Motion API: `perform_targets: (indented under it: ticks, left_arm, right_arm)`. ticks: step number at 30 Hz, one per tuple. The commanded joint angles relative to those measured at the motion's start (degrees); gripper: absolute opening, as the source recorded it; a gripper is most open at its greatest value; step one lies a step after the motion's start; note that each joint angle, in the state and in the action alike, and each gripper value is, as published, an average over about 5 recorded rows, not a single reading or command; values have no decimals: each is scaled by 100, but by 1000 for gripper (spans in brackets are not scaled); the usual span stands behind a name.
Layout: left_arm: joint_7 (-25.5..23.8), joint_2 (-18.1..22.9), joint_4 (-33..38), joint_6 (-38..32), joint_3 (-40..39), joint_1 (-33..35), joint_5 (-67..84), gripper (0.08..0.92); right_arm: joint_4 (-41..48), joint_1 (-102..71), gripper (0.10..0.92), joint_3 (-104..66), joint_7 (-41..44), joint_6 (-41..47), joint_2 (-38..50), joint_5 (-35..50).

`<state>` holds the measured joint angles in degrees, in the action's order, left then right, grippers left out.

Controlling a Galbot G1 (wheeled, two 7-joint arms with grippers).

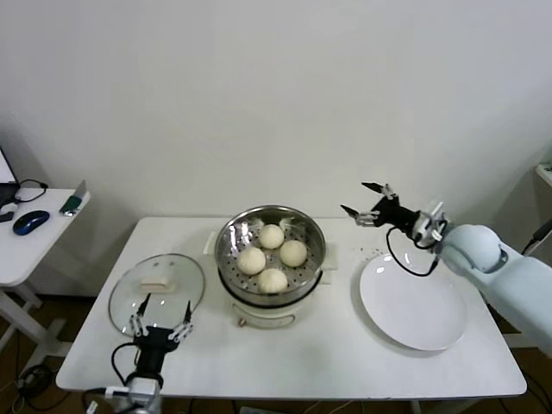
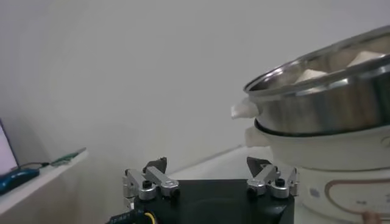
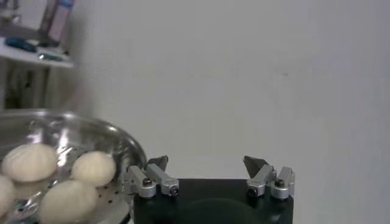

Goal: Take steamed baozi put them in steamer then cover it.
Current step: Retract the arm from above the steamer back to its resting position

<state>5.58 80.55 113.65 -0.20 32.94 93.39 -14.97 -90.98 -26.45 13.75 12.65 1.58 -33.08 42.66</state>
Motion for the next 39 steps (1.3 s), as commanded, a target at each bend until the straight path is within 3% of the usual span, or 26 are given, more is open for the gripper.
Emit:
perform_targets:
  ticks: [1, 15, 20, 25, 39]
  left_arm:
    - [-36, -41, 211, 564, 273, 15, -1912, 823]
    - [-434, -457, 69, 607, 807, -16, -5979, 823]
    - [-27, -552, -466, 442, 712, -316, -6911, 823]
    - [187, -605, -1208, 233, 578, -712, -7024, 823]
    - [160, -608, -2833, -99, 384, -2009, -6679, 823]
  right_arm:
    - [-404, -3351, 823, -3709, -338, 67, -1193, -730]
    - [-937, -5001, 823, -4952, -24, 136, -2556, -1247]
    - [-724, -5024, 823, -5039, 32, 92, -2747, -1393]
    - [-582, -5037, 823, -5101, 86, 64, -2781, -1512]
    - [-471, -5236, 823, -5133, 142, -3, -2910, -1936]
